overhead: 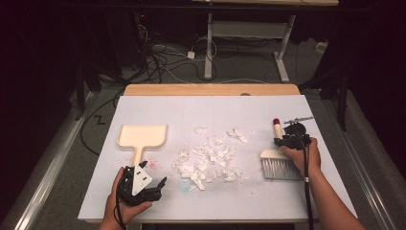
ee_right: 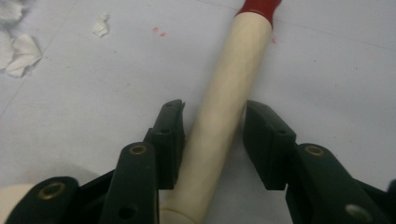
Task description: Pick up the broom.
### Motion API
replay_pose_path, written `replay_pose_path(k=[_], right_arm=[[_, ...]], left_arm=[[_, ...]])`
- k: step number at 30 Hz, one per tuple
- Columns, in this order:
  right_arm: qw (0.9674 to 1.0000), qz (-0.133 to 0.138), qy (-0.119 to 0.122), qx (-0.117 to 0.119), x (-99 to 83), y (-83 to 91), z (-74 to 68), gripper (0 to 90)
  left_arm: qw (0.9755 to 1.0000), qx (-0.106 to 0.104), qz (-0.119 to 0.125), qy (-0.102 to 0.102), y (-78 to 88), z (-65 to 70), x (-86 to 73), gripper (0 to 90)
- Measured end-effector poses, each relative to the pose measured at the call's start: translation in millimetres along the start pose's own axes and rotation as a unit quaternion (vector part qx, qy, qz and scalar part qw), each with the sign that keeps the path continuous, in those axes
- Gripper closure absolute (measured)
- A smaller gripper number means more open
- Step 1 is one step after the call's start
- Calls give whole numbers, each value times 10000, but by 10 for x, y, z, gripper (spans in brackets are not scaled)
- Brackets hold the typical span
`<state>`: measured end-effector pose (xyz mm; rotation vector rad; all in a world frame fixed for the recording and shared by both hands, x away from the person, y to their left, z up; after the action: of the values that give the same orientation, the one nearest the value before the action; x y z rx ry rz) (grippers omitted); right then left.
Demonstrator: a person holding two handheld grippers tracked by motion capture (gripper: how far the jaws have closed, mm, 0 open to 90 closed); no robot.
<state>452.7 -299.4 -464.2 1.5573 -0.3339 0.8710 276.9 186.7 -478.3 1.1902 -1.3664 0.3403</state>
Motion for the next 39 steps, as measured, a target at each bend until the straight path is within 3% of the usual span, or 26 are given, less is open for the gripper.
replay_pose_path(k=[3, 5, 12, 19, 24, 26, 28, 31, 33, 34, 36, 38, 39], right_arm=[[9998, 15, 149, 107, -10, 9, -35, 706], [9995, 28, 285, 146, -14, 11, -42, 711], [9993, 69, 328, 174, -7, 22, -37, 713], [9965, 774, 285, 116, 41, 293, 0, 715], [9908, 1326, 271, 81, 68, 585, 20, 717], [9877, 1539, 243, 125, 78, 701, 21, 717], [9864, 1620, 255, 127, 83, 757, 12, 717], [9802, 1952, 259, 211, 112, 942, -52, 717], [9767, 2113, 274, 265, 123, 1034, -129, 717], [9747, 2195, 323, 283, 128, 1079, -184, 717], [9704, 2343, 475, 338, 145, 1163, -307, 717], [9665, 2461, 566, 457, 164, 1240, -430, 717], [9647, 2509, 601, 520, 171, 1276, -495, 717]], left_arm=[[10000, 0, 7, -5, 1, 2, 0, 167], [10000, -19, -17, 49, -35, 10, 9, 167], [9999, -112, -101, -64, -105, 83, 34, 167], [9997, -180, -151, -50, -118, 86, 37, 167], [9996, -225, -141, -78, -118, 103, 50, 167], [9997, -237, -71, 15, -116, 104, 86, 167], [9997, -237, -49, 35, -115, 105, 108, 168], [9986, -448, 157, 227, -119, 147, 255, 168], [9983, -506, 213, 217, -125, 179, 314, 168], [9968, -677, 357, 212, -149, 268, 458, 168], [9958, -762, 445, 236, -171, 328, 544, 168], [9919, -1042, 650, 316, -229, 469, 738, 178], [9899, -1196, 724, 253, -260, 558, 834, 178]])
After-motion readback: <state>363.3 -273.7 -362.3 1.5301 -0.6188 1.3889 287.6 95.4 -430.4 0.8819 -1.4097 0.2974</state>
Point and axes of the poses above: each handheld gripper's, and its own axes: y roughly backward along the jaws, x roughly out of its top, z roughly to its right, the point moved 1 cm from there along -y, roughly forward along the jaws, and after that the axes turned 8 degrees about z, right-handed, at the moved point
